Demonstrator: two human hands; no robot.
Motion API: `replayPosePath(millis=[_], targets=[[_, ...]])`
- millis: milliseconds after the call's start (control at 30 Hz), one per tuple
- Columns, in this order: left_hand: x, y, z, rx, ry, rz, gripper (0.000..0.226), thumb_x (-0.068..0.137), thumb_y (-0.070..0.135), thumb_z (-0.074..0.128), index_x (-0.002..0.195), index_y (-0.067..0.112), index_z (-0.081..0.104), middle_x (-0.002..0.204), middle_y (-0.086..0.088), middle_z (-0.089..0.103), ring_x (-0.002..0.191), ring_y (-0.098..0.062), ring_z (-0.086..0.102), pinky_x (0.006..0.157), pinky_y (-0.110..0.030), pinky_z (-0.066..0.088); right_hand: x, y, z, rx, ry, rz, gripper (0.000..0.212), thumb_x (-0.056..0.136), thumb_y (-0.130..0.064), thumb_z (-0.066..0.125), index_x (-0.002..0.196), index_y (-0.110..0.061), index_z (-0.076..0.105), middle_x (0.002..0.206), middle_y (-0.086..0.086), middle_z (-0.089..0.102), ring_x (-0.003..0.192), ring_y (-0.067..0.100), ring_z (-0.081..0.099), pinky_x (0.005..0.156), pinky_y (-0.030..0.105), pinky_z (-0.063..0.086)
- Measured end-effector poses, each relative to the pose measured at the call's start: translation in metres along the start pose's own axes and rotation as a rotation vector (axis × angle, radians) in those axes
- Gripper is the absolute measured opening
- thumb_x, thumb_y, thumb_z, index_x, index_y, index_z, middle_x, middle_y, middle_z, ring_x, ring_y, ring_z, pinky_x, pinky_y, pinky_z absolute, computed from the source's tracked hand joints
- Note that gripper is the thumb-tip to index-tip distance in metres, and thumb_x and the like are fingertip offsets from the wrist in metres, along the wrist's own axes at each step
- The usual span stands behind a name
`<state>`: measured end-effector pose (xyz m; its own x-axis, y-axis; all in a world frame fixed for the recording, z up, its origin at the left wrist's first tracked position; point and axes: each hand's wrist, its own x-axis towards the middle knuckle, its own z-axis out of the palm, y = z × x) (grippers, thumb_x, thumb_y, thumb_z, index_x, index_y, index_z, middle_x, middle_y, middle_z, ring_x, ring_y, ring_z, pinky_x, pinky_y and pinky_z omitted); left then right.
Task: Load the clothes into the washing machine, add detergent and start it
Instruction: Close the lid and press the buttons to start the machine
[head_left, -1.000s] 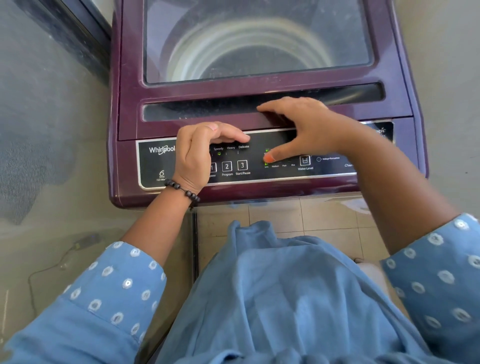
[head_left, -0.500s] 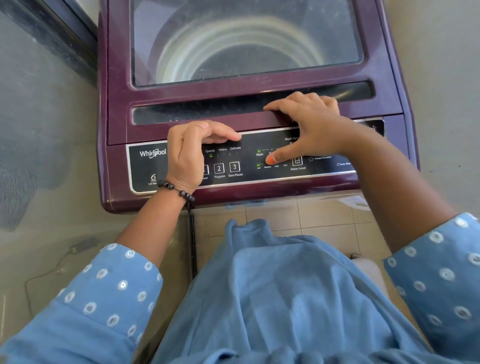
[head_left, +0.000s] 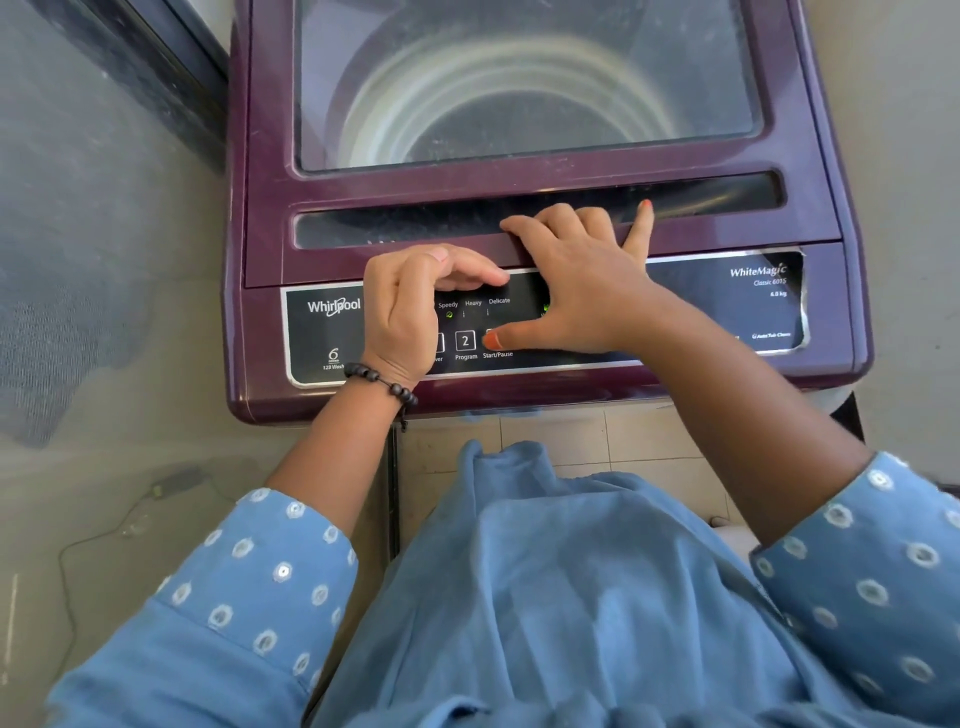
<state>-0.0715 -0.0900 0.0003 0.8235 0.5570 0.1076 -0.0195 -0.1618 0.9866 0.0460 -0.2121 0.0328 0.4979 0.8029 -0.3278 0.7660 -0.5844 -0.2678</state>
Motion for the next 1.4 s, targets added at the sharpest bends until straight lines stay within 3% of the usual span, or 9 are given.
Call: replayPosePath(millis=[700, 933, 1067, 1200, 1300, 1400], targets=[[-0.003, 0.003, 0.009, -0.001, -0.010, -0.001, 0.049, 0.085, 0.025, 0.028, 0.083, 0.012, 0.075, 0.084, -0.011, 0.074, 0.087, -0.026, 0.071, 0.077, -0.038, 0.056, -0.008, 0.013, 0.004, 0.065, 0.022, 0.001, 0.102, 0.067, -0.082, 0.057, 0.150, -0.035, 0.021, 0.148, -0.005, 0.032, 0.143, 0.024, 0.020, 0.110, 0.071, -0.012], [-0.004, 0.005, 0.012, -0.011, -0.004, -0.030, 0.049, 0.085, 0.025, 0.029, 0.077, 0.015, 0.076, 0.081, -0.005, 0.076, 0.087, -0.027, 0.071, 0.077, -0.038, 0.056, -0.013, 0.033, -0.008, 0.094, -0.091, -0.091, 0.113, 0.064, -0.078, 0.065, 0.154, -0.037, 0.010, 0.157, -0.008, 0.022, 0.147, 0.020, 0.013, 0.113, 0.064, -0.010], [-0.002, 0.005, 0.012, -0.010, -0.017, -0.064, 0.052, 0.089, 0.010, 0.025, 0.078, 0.012, 0.076, 0.082, -0.004, 0.076, 0.088, -0.028, 0.071, 0.079, -0.038, 0.056, -0.016, 0.053, -0.020, 0.151, -0.131, -0.137, 0.111, 0.063, -0.070, 0.073, 0.153, -0.037, 0.015, 0.158, -0.010, 0.025, 0.146, 0.019, 0.019, 0.119, 0.050, 0.001], [-0.003, 0.005, 0.012, -0.015, -0.012, -0.068, 0.053, 0.089, 0.010, 0.024, 0.078, 0.013, 0.076, 0.082, -0.006, 0.076, 0.088, -0.027, 0.071, 0.077, -0.034, 0.055, -0.022, 0.076, -0.032, 0.266, -0.148, -0.090, 0.098, 0.068, -0.054, 0.079, 0.150, -0.033, 0.028, 0.152, -0.006, 0.037, 0.138, 0.024, 0.033, 0.118, 0.044, 0.019], [-0.003, 0.004, 0.011, -0.007, -0.014, -0.071, 0.053, 0.089, 0.011, 0.024, 0.077, 0.013, 0.076, 0.082, -0.006, 0.076, 0.087, -0.027, 0.071, 0.076, -0.033, 0.054, -0.031, 0.094, -0.041, 0.400, -0.121, -0.002, 0.083, 0.071, -0.036, 0.083, 0.143, -0.031, 0.042, 0.136, -0.005, 0.051, 0.121, 0.018, 0.047, 0.108, 0.039, 0.038], [-0.003, 0.005, 0.010, -0.005, -0.020, -0.056, 0.050, 0.088, 0.022, 0.028, 0.079, 0.013, 0.076, 0.083, -0.009, 0.076, 0.087, -0.026, 0.071, 0.075, -0.031, 0.054, -0.033, 0.103, -0.043, 0.480, -0.110, 0.036, 0.068, 0.074, -0.024, 0.082, 0.134, -0.029, 0.052, 0.120, -0.007, 0.057, 0.109, 0.018, 0.056, 0.099, 0.039, 0.046]])
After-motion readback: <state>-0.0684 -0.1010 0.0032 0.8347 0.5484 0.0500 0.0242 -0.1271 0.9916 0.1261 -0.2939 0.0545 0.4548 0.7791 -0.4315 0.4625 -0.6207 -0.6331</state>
